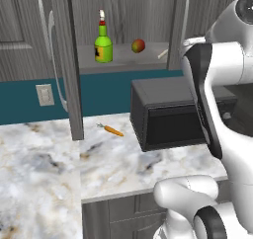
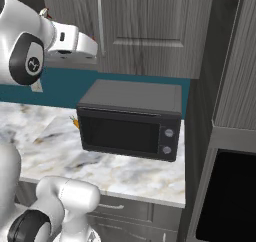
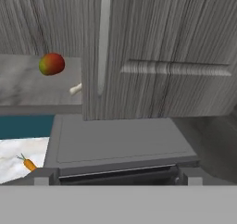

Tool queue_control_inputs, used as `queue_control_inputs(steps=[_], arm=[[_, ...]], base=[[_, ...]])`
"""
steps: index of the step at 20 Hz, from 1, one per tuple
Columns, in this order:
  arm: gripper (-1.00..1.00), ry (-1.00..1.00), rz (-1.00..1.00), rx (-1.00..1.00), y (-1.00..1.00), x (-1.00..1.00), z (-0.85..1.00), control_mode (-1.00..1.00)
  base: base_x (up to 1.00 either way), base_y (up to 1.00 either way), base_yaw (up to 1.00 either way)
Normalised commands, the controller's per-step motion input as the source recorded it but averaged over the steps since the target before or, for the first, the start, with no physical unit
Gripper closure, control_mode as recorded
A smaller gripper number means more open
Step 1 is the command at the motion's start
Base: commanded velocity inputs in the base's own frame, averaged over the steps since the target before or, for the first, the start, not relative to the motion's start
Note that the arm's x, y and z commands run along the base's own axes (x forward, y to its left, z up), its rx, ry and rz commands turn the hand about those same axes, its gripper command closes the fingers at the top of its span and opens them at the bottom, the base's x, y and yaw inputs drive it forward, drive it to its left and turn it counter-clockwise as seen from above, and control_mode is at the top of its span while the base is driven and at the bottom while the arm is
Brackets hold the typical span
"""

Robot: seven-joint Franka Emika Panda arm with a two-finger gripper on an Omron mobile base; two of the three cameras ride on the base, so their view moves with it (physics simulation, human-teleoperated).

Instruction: Pick the spray and dish brush from the cabinet and place them on the counter.

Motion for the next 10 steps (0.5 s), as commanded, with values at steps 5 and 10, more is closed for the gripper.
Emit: queue_control_inputs(steps=[5,10], arm=[[-1.00,0.04,0.04,-0.01,-0.02,0.59,0.01,-1.00],[-1.00,0.00,0.00,0.00,-0.04,0.39,0.00,-1.00]], base=[[0.00,0.00,0.00],[0.00,0.00,0.00]])
